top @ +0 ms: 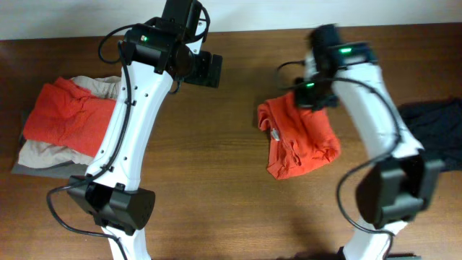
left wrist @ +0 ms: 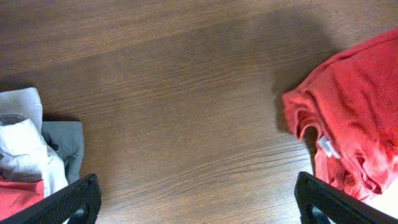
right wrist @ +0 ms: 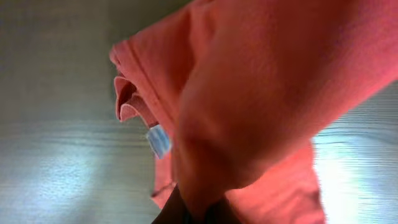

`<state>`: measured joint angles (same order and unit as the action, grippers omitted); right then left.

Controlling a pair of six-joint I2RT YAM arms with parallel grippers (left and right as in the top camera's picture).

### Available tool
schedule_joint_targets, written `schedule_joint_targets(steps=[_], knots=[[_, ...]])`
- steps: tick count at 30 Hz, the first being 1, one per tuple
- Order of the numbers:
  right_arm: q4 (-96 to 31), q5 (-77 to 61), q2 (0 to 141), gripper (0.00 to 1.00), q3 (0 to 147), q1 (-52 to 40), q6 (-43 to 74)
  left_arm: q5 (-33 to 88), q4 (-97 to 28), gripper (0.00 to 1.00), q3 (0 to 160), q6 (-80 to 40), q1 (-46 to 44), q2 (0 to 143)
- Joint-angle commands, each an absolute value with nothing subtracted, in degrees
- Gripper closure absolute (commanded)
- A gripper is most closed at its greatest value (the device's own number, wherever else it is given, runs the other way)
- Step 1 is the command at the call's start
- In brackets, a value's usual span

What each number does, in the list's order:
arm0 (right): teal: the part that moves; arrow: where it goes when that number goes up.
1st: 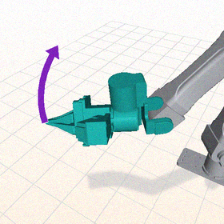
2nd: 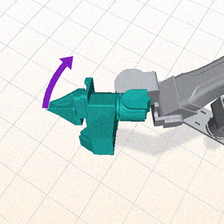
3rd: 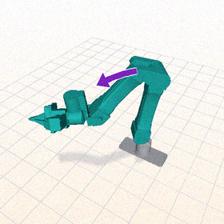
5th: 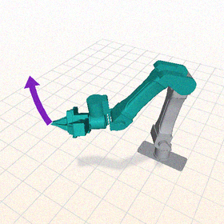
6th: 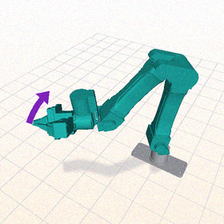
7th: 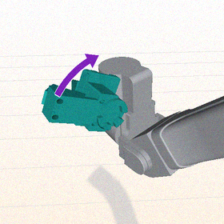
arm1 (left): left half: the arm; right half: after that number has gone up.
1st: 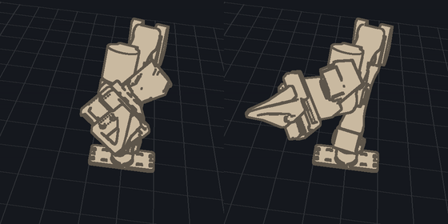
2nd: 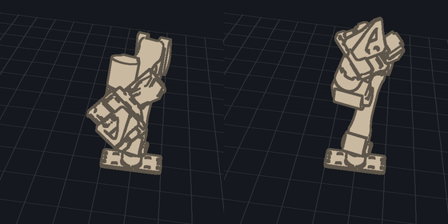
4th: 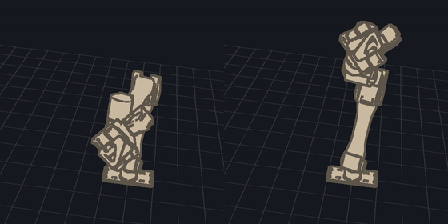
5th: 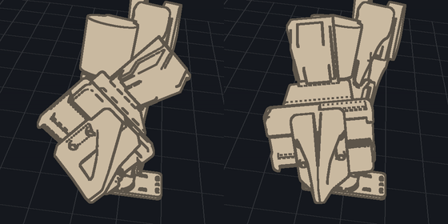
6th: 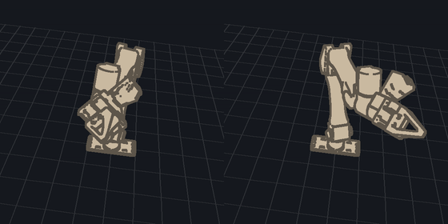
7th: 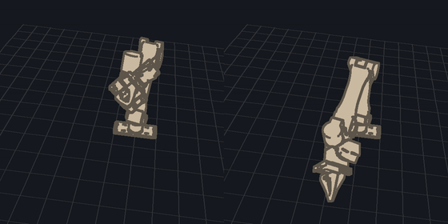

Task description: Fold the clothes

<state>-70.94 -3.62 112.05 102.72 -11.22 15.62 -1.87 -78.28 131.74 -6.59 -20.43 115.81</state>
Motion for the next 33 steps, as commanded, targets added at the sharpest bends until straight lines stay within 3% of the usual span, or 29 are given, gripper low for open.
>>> schedule_joint_targets(steps=[1, 10, 20, 25, 29, 31, 32, 33], knots=[[-70.17, -0.73, 116.4, 0.95, 101.51, -16.03, 21.63, -1.23, -78.54, 0.01, 132.33, -5.69, -20.01, 115.35], [-69.34, 0.73, 122.15, 0.94, 101.51, -21.93, 23.9, -1.23, -78.5, 0.01, 132.33, -5.72, -19.38, 115.35], [-72.1, -0.43, 121.3, 0.72, 101.43, -22.15, 18.85, -1.23, -77.6, 0.01, 132.33, -5.69, -18.04, 115.35], [-74.59, -2.48, 115.66, 0.71, 101.47, -22.0, 18.46, -0.91, -75.48, 0.01, 132.31, -5.69, -17.93, 115.37], [-76.88, -2.94, 108.68, 0.59, 101.47, -19.75, 21.02, 11.81, -71.44, 0.01, 132.25, 5.04, -18.0, 115.68], [-77.91, -2.96, 106.34, 0.75, 101.47, -16.88, 22.98, 17.52, -69.97, 0.01, 132.25, 8.21, -18.11, 116.22], [-78.26, -2.98, 105.41, 0.92, 101.47, -14.87, 24.08, 19.53, -69.28, 0.04, 132.25, 8.99, -18.37, 116.57], [-78.35, -3.03, 104.71, 0.96, 101.47, -12.29, 25.08, 20.84, -68.1, 0.16, 132.25, 9.34, -18.92, 117.58]])
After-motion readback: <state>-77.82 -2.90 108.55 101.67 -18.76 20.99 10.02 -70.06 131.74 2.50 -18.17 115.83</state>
